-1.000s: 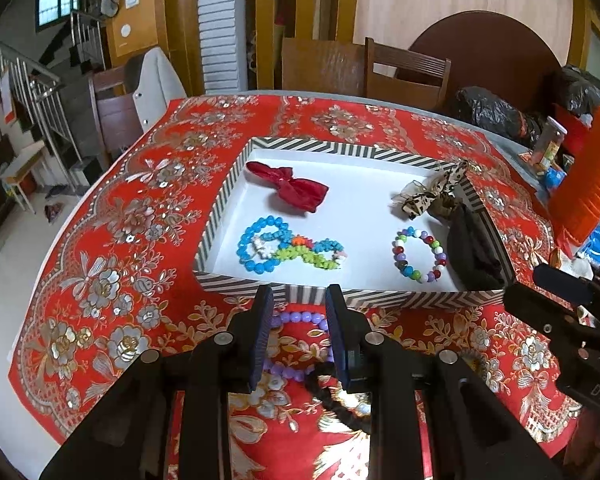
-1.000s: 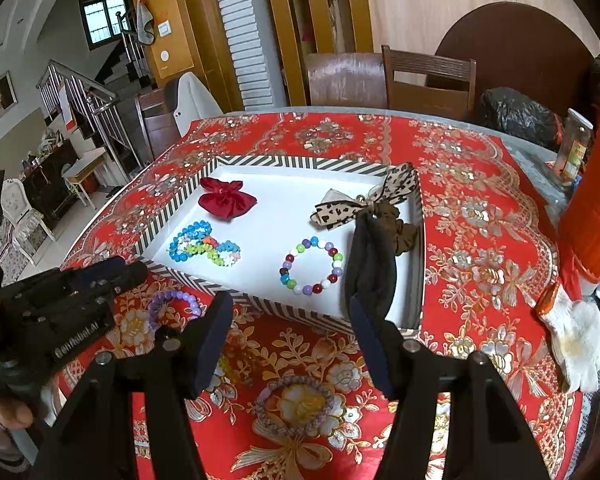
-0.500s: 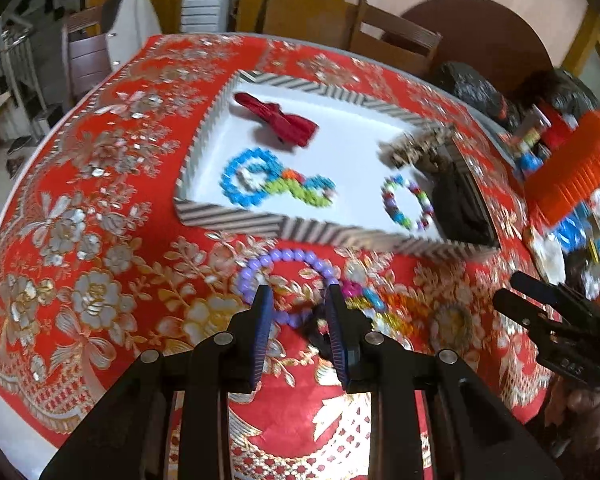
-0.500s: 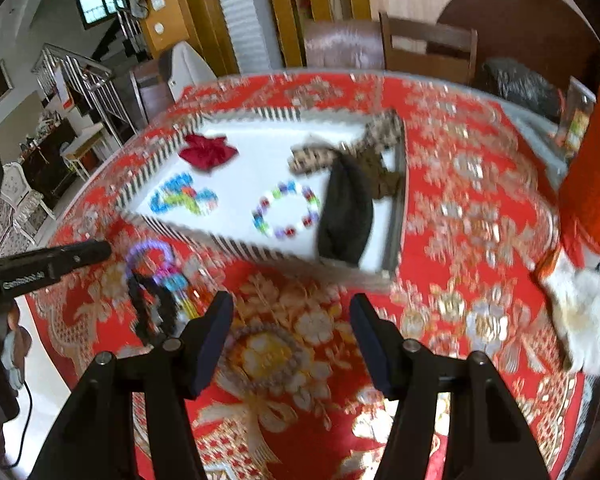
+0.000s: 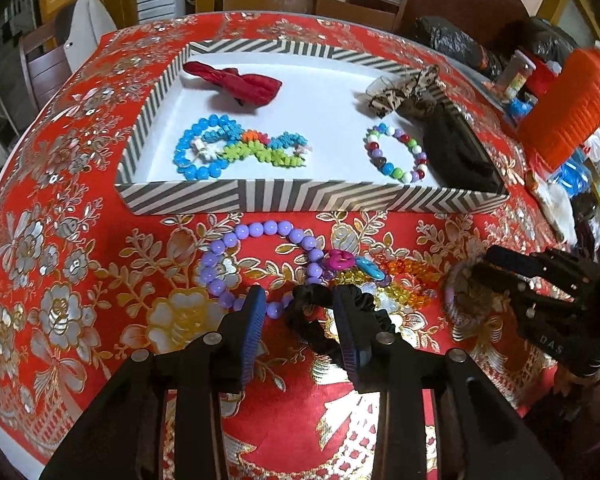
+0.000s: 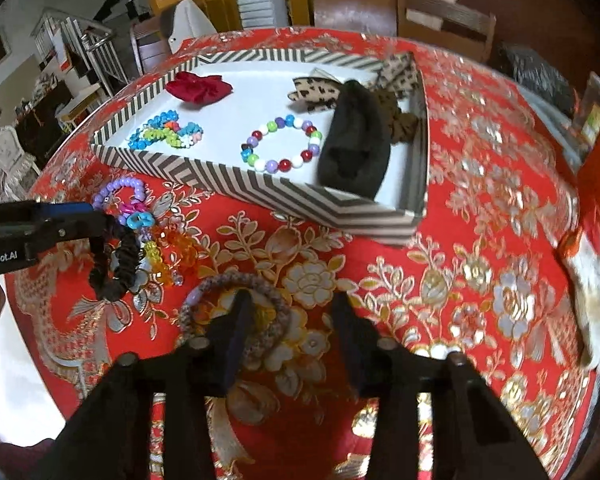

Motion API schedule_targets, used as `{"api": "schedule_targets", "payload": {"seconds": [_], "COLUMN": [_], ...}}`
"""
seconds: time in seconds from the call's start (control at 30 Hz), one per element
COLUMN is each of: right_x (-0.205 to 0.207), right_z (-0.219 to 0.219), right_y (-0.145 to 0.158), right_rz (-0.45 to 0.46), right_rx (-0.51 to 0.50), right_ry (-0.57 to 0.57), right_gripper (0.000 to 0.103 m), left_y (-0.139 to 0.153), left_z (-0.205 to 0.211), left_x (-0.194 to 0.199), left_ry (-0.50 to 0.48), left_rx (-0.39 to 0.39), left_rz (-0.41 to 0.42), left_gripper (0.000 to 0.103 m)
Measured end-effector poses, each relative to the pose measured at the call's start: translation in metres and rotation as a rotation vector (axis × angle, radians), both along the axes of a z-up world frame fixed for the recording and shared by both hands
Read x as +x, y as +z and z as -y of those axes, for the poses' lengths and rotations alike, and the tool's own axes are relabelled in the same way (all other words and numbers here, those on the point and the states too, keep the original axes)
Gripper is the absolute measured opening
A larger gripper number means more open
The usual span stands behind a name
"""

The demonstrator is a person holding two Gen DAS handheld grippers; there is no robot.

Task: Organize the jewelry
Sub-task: 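Grasp the black hair tie with the left tool while the right tool grasps the silver bracelet, then carry the black hair tie and silver bracelet into the tray and open both tools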

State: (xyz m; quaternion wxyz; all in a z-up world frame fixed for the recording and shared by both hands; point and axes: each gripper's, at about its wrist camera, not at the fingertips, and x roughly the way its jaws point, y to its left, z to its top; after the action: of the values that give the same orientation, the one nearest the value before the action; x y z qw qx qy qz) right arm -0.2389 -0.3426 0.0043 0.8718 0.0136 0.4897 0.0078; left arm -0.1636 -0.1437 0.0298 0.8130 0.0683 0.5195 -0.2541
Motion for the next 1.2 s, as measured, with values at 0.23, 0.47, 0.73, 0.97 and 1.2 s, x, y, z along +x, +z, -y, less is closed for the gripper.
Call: {"api": "schedule_targets", "payload": {"seconds": [0.23, 0.47, 0.73, 0.97, 1.2], "right_x": [0.001, -0.007, -0.006, 0.009, 0.036], "right_z": [0.001, 0.001, 0.003, 0.008, 0.017], "right_y": [0.004, 0.034, 0.059, 0.070, 0.069], "right_rz": [0.021, 0.101, 0.146, 0.158, 0.146], "right_rx": [-0.005, 0.041, 0.066, 0.047, 0.046], "right_ry": [0.000, 0.010, 0.007, -0.002, -0.017], "right_gripper": [0.009, 0.009, 0.009, 0.009, 0.009], "left_y": [0.001, 0.037, 0.084, 0.085, 0.069], "left_z": [0.000, -0.011, -0.004, 0.013, 0.026], "left_x": [-0.004, -0.008, 0.002, 0.036, 0.066], "left_ry": [-0.017, -0.029, -0.026, 0.027, 0.069], "left_rx": [0.007, -0.097, -0.142, -0.136, -0.131], "left_rz": [0.033, 0.046, 0.141, 0.167, 0.152], "left_gripper": [0.006, 0.004, 0.004, 0.004, 0.004]}}
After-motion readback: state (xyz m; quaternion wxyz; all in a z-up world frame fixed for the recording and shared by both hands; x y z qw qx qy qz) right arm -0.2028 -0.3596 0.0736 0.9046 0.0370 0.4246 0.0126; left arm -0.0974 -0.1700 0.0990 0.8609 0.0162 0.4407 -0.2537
